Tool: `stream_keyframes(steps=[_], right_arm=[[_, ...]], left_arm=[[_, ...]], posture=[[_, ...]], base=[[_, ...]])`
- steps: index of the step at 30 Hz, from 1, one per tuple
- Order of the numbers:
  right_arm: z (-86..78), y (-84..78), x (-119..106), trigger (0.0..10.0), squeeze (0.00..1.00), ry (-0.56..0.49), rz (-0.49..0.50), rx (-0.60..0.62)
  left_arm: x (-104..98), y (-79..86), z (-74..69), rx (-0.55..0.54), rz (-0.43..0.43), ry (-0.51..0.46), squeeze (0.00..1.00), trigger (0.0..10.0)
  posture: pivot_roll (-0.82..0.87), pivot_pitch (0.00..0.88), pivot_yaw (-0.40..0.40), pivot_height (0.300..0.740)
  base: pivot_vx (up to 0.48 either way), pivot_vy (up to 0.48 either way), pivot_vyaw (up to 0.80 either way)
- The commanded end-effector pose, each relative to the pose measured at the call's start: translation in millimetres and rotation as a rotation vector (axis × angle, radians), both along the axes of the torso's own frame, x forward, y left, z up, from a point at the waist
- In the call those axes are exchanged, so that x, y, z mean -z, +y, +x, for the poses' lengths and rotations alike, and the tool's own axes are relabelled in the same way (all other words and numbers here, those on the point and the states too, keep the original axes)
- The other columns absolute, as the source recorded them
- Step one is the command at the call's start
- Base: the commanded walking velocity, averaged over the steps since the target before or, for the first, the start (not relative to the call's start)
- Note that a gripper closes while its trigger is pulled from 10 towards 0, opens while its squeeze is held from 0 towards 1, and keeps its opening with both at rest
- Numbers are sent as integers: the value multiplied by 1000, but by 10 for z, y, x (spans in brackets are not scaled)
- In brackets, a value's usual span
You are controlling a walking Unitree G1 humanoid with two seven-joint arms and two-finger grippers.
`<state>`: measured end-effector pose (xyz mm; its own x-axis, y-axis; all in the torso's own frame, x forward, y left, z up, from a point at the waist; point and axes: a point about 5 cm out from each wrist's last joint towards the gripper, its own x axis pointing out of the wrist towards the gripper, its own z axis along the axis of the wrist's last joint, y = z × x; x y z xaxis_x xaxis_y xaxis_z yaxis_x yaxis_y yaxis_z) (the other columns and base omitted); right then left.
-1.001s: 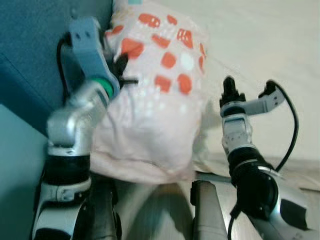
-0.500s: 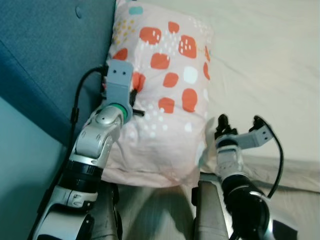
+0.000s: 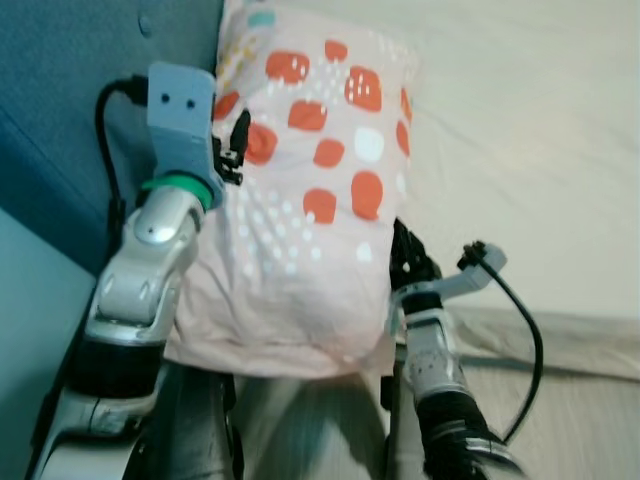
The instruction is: Clean up the room
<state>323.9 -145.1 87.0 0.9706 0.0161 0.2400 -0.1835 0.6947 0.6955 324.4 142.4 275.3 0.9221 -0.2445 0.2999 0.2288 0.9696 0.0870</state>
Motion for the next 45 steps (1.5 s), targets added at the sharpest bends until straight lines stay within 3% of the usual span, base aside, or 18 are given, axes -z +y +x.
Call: stream_keyframes(steps=[1, 2, 7, 11, 12, 13, 14, 15, 16, 17, 25, 26, 28, 33, 35, 39, 40, 45], right_arm=[[-65, 116, 104, 10000, 0, 41, 17, -15], [-140, 45, 163, 10000, 0, 60, -40, 13], [-259, -81, 267, 10000, 0, 127, -175, 95], [-425, -104, 270, 10000, 0, 108, -280, 80], [-425, -104, 270, 10000, 0, 108, -280, 80], [-486, 43, 262, 10000, 0, 65, -405, -70], [-486, 43, 262, 10000, 0, 65, -405, -70], [-570, 206, 304, 10000, 0, 51, -485, -237], [-570, 206, 304, 10000, 0, 51, -485, -237], [-644, 309, 387, 10000, 0, 70, -552, -367], [-715, 378, 634, 10000, 0, 202, -646, -545], [-756, 406, 748, 10000, 0, 272, -681, -635], [-776, 409, 792, 10000, 0, 302, -701, -658], [-821, 418, 834, 10000, 0, 364, -714, -697], [-803, 436, 790, 10000, 0, 358, -703, -696], [-696, 456, 677, 10000, 0, 304, -658, -649], [-541, 456, 528, 10000, 0, 232, -616, -575], [-311, 401, 426, 10000, 0, 228, -609, -457]], left_arm=[[-16, 42, -44, 22, -6, -4, 0, 10000], [-80, -17, -141, 128, -24, -17, 0, 10000], [32, -133, -292, 288, 55, 25, 0, 10000], [443, -13, -569, 546, 206, 275, 0, 10000], [443, -13, -569, 546, 206, 275, 0, 10000], [630, 79, -679, 607, 301, 376, 0, 10000], [630, 79, -679, 607, 301, 376, 0, 10000], [833, 179, -754, 637, 390, 492, 0, 10000], [833, 179, -754, 637, 390, 492, 0, 10000], [1011, 257, -807, 660, 464, 582, 0, 10000], [1370, 381, -863, 673, 617, 731, 0, 10000], [1538, 460, -948, 705, 712, 804, 0, 10000], [1606, 488, -971, 710, 747, 827, 0, 10000], [1754, 516, -830, 586, 823, 829, 0, 10000], [1758, 500, -610, 416, 860, 766, 0, 10000], [1645, 408, -359, 258, 824, 664, 0, 10000], [1491, 294, -196, 178, 768, 572, 0, 10000], [1308, 160, -74, 134, 715, 478, 0, 10000]], posture=[[-10, 185, 88, 566], [-14, 165, 75, 566], [-16, 154, 68, 566], [-32, 144, 76, 566], [-32, 144, 76, 566], [-40, 136, 85, 566], [-40, 136, 85, 566], [-42, 135, 86, 566], [-42, 135, 86, 566], [-45, 128, 84, 566], [-52, 132, 82, 566], [-38, 144, 74, 566], [-36, 148, 74, 566], [-39, 161, 75, 566], [-46, 170, 77, 566], [-47, 175, 81, 566], [-52, 181, 90, 566], [-49, 188, 102, 566]], base=[[0, 0, 0], [0, 0, 0], [0, 0, 0], [0, 0, 0], [0, 0, 0], [0, 0, 0], [0, 0, 0], [0, 0, 0], [0, 0, 0], [0, 0, 0], [0, 0, 0], [0, 0, 0], [0, 0, 0], [0, 0, 0], [0, 0, 0], [0, 0, 0], [0, 0, 0], [0, 0, 0]])
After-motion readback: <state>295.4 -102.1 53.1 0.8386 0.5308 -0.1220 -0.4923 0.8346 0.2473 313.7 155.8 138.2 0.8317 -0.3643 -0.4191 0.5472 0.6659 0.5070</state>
